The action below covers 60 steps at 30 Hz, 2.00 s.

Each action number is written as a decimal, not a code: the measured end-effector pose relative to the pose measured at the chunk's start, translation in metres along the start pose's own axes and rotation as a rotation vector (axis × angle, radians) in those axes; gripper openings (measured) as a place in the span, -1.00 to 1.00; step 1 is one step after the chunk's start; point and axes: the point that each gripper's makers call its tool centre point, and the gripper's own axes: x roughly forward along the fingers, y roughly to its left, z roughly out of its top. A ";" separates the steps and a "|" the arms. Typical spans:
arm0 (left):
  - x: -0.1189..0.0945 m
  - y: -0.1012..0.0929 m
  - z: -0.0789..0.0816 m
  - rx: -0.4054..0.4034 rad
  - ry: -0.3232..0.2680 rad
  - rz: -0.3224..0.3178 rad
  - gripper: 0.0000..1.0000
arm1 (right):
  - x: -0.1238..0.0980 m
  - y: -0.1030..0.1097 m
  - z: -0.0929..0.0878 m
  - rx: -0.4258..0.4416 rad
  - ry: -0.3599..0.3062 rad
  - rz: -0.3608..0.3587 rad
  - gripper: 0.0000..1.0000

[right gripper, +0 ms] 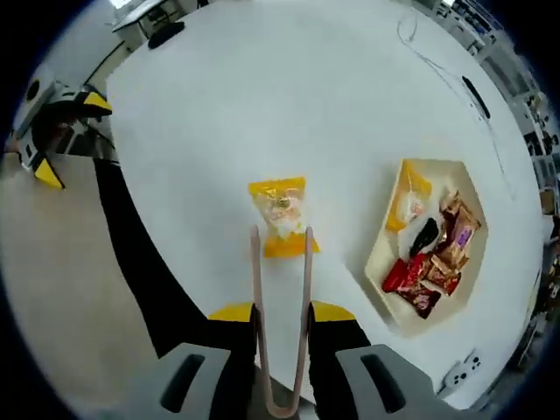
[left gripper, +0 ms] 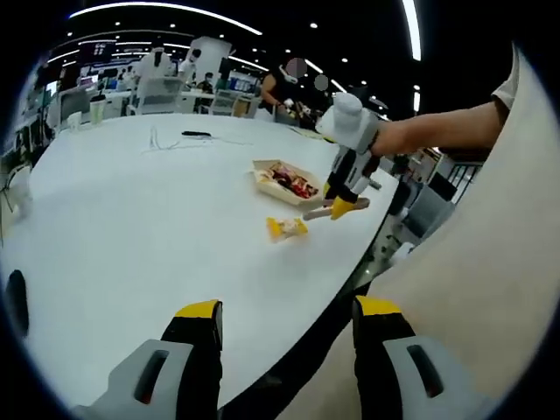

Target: Place the target food into the container with the food tongs after gripping and lifting it, then release it inside without dropping or visibly crushing the food.

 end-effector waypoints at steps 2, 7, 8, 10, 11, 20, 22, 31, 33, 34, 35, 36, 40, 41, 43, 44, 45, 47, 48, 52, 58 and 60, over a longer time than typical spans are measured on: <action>0.000 0.002 -0.003 -0.017 -0.004 0.012 0.19 | 0.000 -0.004 0.004 -0.001 0.003 0.005 -0.58; 0.002 0.002 -0.001 -0.052 -0.056 0.044 0.19 | -0.004 -0.005 -0.003 -0.042 0.099 0.052 -0.57; 0.002 0.002 -0.002 -0.059 -0.061 0.048 0.19 | -0.004 -0.005 -0.004 -0.045 0.106 0.057 -0.57; 0.001 0.003 -0.003 -0.066 -0.067 0.055 0.19 | -0.005 -0.005 -0.003 -0.049 0.117 0.067 -0.57; 0.000 0.003 -0.003 -0.069 -0.069 0.058 0.19 | -0.005 -0.005 -0.003 -0.051 0.121 0.069 -0.57; -0.009 0.012 -0.012 -0.098 -0.088 0.106 0.19 | 0.000 -0.010 0.000 -0.075 0.161 0.067 -0.57; -0.011 0.012 -0.014 -0.106 -0.089 0.110 0.19 | 0.000 -0.011 0.000 -0.079 0.173 0.066 -0.57; -0.013 0.014 -0.015 -0.127 -0.096 0.127 0.18 | 0.006 -0.009 0.006 -0.134 0.225 0.071 -0.57; -0.014 0.014 -0.015 -0.135 -0.097 0.130 0.18 | 0.007 -0.011 0.008 -0.139 0.239 0.073 -0.57; -0.014 0.014 -0.015 -0.135 -0.097 0.130 0.18 | 0.008 -0.011 0.009 -0.139 0.240 0.074 -0.57; -0.014 0.014 -0.016 -0.137 -0.098 0.131 0.18 | 0.008 -0.011 0.010 -0.139 0.253 0.080 -0.57; -0.014 0.014 -0.016 -0.139 -0.098 0.131 0.18 | 0.009 -0.011 0.010 -0.140 0.261 0.084 -0.57; -0.016 0.016 -0.019 -0.150 -0.098 0.141 0.18 | 0.012 -0.011 0.009 -0.142 0.295 0.103 -0.56; -0.016 0.016 -0.019 -0.153 -0.100 0.143 0.18 | 0.013 -0.009 0.009 -0.139 0.303 0.116 -0.56; -0.017 0.016 -0.021 -0.161 -0.100 0.146 0.18 | 0.015 -0.010 0.011 -0.134 0.306 0.122 -0.56; -0.017 0.017 -0.022 -0.163 -0.099 0.149 0.18 | 0.016 -0.011 0.012 -0.137 0.310 0.118 -0.56; -0.018 0.017 -0.023 -0.167 -0.101 0.152 0.18 | 0.016 -0.014 0.013 -0.142 0.317 0.111 -0.56; -0.018 0.018 -0.023 -0.173 -0.104 0.156 0.18 | 0.016 -0.018 0.013 -0.160 0.333 0.091 -0.57; -0.019 0.018 -0.023 -0.174 -0.105 0.158 0.18 | 0.016 -0.019 0.013 -0.165 0.339 0.088 -0.57; -0.020 0.019 -0.024 -0.181 -0.110 0.166 0.18 | 0.018 -0.018 0.015 -0.161 0.362 0.108 -0.56; -0.021 0.019 -0.025 -0.190 -0.114 0.174 0.18 | 0.022 -0.017 0.013 -0.173 0.410 0.122 -0.56; -0.022 0.019 -0.026 -0.192 -0.116 0.176 0.18 | 0.023 -0.017 0.013 -0.171 0.415 0.125 -0.57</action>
